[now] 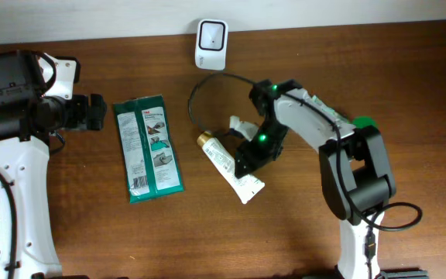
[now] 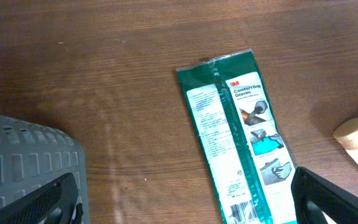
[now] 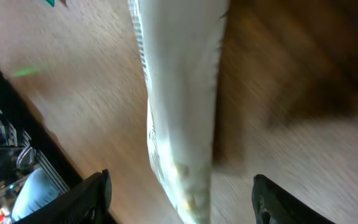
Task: Scan the item barcode
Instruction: 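Grasp the white tube with gold cap using the right gripper, then lift the white tube and carry it toward the scanner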
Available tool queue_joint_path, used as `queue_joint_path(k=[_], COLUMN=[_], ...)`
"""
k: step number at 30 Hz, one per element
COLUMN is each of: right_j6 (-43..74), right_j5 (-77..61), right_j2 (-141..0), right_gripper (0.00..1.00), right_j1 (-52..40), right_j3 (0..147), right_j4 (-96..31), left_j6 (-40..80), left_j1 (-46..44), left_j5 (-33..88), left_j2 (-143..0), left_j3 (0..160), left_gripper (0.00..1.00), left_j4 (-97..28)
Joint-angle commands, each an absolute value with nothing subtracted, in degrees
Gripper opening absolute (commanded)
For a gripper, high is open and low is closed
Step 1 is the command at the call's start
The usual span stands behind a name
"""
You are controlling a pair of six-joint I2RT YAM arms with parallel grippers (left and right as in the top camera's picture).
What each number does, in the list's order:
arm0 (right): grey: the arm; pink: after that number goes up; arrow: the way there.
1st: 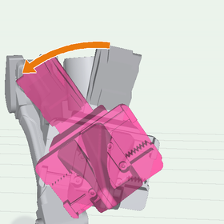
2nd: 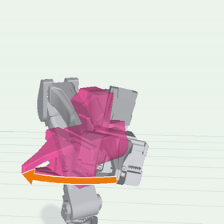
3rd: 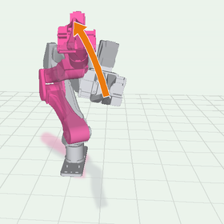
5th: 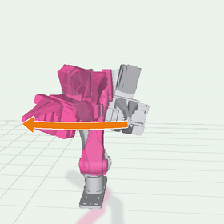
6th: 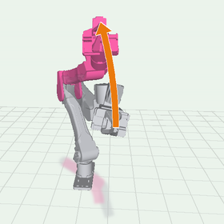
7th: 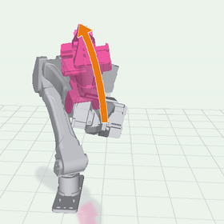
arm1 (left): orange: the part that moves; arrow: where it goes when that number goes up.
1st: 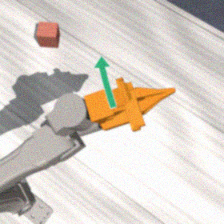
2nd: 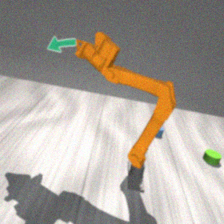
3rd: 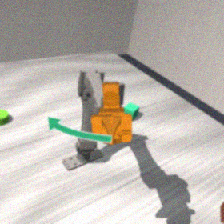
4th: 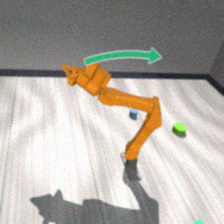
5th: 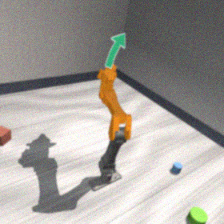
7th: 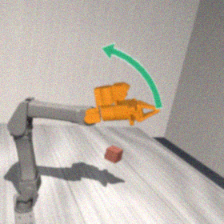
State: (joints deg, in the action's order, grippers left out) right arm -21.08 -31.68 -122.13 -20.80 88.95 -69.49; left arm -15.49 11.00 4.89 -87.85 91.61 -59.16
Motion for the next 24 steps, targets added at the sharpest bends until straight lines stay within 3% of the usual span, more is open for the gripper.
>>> queue_joint_path(k=[1, 5, 7, 8, 11, 13, 16, 20, 24], right_j6=[-17.6, -14.2, -13.0, -13.0, -12.4, -10.3, -6.8, -11.1, -12.9], right_j5=[-34.3, -34.3, -34.2, -34.2, -34.3, -34.3, -37.1, -48.3, -52.4], right_j2=[-122.4, -122.4, -122.4, -122.4, -122.4, -122.4, -122.3, -121.1, -111.9], right_gripper=[0.70, 0.68, 0.61, 0.54, 0.19, 0.06, 0.04, 0.04, 0.04], right_j1=[-21.6, -21.8, -21.7, -21.7, -21.7, -21.7, -21.6, -20.3, -19.7], right_j3=[84.4, 82.0, 81.2, 81.0, 81.1, 81.1, 81.1, 82.9, 84.1], right_j4=[-65.0, -60.5, -59.0, -58.7, -58.7, -58.7, -58.7, -58.8, -59.1], left_j6=[-16.4, -16.4, -16.4, -16.4, -16.4, -16.4, -16.4, -16.4, -16.4], left_j1=[11.2, 11.2, 11.2, 11.2, 11.2, 11.2, 11.2, 11.2, 11.2], left_j5=[5.1, 5.1, 5.1, 5.1, 5.1, 5.1, 5.1, 5.1, 5.1], left_j2=[-87.5, -87.5, -87.5, -87.5, -87.5, -87.5, -87.5, -87.5, -87.5], left_j3=[92.1, 92.1, 92.1, 92.1, 92.1, 92.1, 92.1, 92.1, 92.1], left_gripper=[0.99, 0.99, 0.99, 0.99, 0.99, 0.99, 0.99, 0.99, 0.99], left_j4=[-59.1, -59.1, -59.1, -59.1, -59.1, -59.1, -59.1, -59.1, -59.1])
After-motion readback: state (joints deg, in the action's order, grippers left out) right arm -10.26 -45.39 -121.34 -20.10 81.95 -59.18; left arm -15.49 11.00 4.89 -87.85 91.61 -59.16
